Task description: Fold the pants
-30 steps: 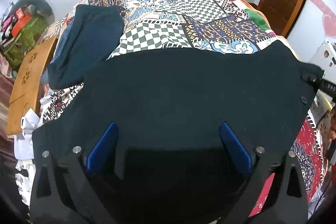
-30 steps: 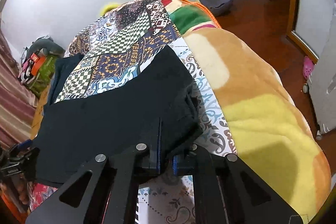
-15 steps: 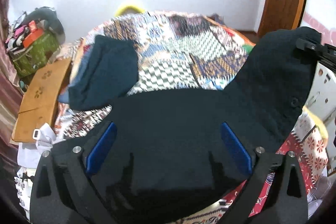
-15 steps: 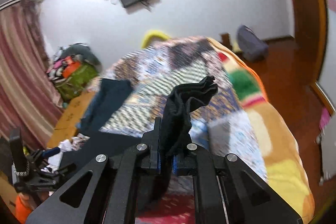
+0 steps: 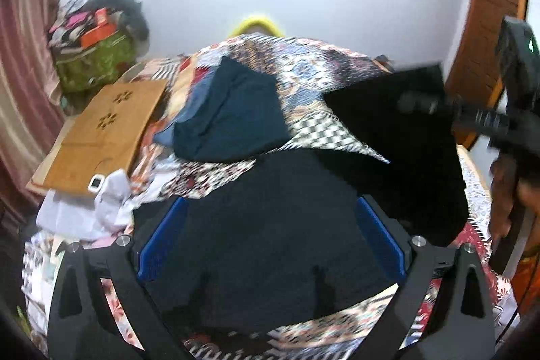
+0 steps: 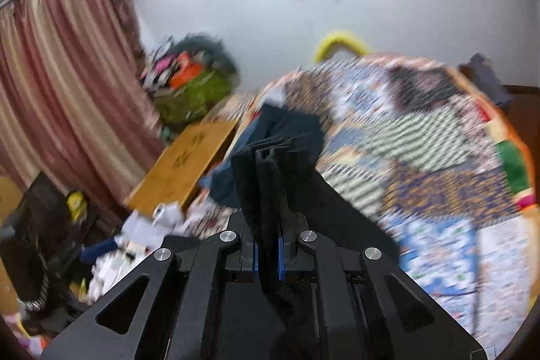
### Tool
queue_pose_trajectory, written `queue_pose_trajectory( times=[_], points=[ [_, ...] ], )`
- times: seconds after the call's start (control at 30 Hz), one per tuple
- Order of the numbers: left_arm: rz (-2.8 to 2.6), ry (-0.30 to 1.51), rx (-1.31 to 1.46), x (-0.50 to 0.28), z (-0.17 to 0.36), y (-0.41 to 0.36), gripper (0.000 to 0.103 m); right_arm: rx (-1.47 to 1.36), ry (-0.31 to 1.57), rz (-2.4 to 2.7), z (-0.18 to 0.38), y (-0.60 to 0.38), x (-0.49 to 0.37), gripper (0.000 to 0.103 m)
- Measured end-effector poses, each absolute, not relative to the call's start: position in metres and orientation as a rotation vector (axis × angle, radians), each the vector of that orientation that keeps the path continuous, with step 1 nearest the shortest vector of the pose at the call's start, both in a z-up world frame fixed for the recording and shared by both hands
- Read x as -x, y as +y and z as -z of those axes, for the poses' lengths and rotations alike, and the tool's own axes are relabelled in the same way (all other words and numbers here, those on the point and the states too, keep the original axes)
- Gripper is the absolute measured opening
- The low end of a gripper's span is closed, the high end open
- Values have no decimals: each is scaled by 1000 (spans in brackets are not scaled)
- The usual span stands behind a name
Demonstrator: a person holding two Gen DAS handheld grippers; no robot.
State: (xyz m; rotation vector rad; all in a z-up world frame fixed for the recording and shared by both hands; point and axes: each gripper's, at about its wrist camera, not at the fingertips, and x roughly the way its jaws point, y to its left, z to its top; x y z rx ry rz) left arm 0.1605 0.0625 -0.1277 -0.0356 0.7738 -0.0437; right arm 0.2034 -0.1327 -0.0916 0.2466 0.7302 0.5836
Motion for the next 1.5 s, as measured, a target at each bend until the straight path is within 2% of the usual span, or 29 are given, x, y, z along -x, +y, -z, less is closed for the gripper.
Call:
queue_pose_trajectory(
  times=[0.3, 0.37, 0.53, 0.77, 1.03, 1.23, 1.5],
  points=[
    [-23, 839, 72, -152, 150, 93, 101, -37, 975, -734, 176, -61, -181, 7],
    [-27, 848, 73, -153, 154, 93, 101, -2, 995, -756, 183, -58, -174, 11],
    [-17, 851, 69, -160, 153, 87, 101, 70, 1002, -801, 177, -64, -160, 21],
    [43, 825, 38, -177, 139, 60, 101, 73, 910, -786, 140, -95, -142, 29],
    [127, 819, -22, -214, 129, 19, 101, 23, 802, -668, 110, -145, -169, 34],
    [187, 919, -27, -255, 153, -8, 101, 3, 851, -618, 127, -158, -206, 34],
    [184, 1094, -67, -290, 211, -18, 101, -7, 1019, -640, 181, -155, -241, 34]
  ],
)
